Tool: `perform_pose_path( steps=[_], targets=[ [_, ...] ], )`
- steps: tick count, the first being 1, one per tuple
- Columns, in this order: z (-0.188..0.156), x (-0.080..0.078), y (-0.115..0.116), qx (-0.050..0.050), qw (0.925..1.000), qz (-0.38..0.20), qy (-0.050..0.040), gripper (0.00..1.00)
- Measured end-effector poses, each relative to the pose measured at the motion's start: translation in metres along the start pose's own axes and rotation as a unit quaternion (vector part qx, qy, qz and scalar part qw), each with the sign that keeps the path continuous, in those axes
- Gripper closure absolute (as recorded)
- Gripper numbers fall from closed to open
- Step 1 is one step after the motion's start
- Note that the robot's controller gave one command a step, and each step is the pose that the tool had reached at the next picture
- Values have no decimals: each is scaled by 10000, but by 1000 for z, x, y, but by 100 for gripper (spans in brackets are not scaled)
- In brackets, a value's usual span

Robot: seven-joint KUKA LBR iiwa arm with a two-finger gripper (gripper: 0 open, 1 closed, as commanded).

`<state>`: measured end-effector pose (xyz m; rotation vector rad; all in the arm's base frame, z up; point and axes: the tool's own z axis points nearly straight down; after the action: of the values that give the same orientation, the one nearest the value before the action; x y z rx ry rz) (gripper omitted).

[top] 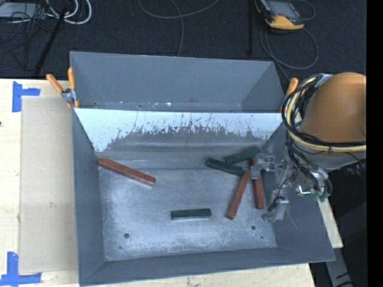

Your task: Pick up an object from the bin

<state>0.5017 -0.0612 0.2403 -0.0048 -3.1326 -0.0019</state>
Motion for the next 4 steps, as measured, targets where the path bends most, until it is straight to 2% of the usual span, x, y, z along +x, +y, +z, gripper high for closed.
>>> perform_pose_path(
  steps=[1,2,3,4],
  targets=[
    [48,1,-19,5,9799,-1997,-16,0],
    [175,-50,-5,-1,9656,-2599,-15,0],
    [171,-51,-5,10,9654,-2608,-38,100],
    [171,-51,-5,11,9653,-2612,-37,0]
  ],
)
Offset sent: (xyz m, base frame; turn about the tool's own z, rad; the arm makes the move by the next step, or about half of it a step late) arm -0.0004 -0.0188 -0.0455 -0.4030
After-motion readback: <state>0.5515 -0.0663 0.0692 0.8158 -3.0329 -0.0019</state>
